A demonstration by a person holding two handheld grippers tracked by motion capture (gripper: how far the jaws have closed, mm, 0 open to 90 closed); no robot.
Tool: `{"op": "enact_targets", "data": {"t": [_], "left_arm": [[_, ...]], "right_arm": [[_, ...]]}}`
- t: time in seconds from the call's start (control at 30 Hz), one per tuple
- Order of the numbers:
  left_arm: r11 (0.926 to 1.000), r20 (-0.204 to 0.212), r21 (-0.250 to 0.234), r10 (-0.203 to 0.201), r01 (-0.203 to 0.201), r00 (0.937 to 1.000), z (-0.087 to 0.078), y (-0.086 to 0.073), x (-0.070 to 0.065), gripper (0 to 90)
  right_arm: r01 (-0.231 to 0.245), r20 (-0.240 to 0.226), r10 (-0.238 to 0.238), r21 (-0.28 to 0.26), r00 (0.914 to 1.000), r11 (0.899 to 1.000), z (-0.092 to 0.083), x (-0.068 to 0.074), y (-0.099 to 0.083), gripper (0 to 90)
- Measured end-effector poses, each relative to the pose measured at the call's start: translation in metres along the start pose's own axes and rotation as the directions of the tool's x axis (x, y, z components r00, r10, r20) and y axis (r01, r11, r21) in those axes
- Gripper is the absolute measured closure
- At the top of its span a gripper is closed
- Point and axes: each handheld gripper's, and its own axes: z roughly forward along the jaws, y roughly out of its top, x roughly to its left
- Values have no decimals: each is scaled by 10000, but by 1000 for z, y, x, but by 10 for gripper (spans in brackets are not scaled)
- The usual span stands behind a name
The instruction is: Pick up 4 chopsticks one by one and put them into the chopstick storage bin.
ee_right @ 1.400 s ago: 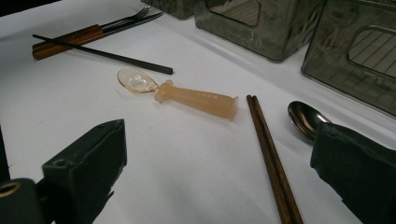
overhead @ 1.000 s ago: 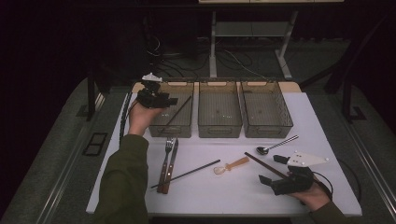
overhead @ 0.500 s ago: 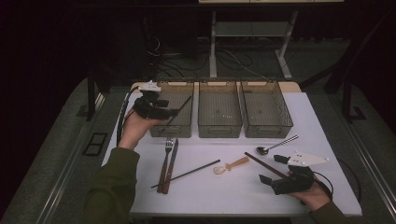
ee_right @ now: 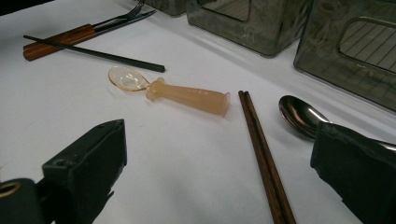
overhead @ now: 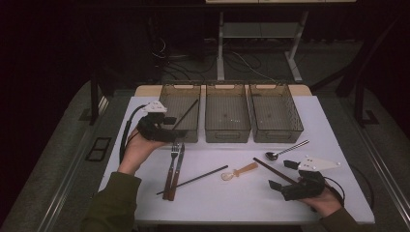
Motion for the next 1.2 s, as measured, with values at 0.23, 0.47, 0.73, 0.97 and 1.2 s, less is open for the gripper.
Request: {"op": "enact_targets", "data": {"t": [0.23,0.47,0.73,0.97,1.2], "left_arm": [[9999,278,-168,-24,29,9996,0,-22,-13,253],[10000,378,-83,29,-26,9993,2,-41,-24,236],[9993,553,77,348,-353,9979,7,-56,-39,217],[9984,797,191,515,-532,9955,10,-67,-51,209],[9971,1078,431,574,-623,9925,14,-79,-61,203]], "right_arm": [[21,15,-21,16,10000,10000,0,0,0,39],[59,37,-59,1,10000,10000,0,0,0,39],[147,10,-147,1,9999,9999,-1,2,0,39],[198,3,-198,52,9998,9998,0,2,0,39],[214,-2,-214,73,9998,9997,0,2,0,39]]}}
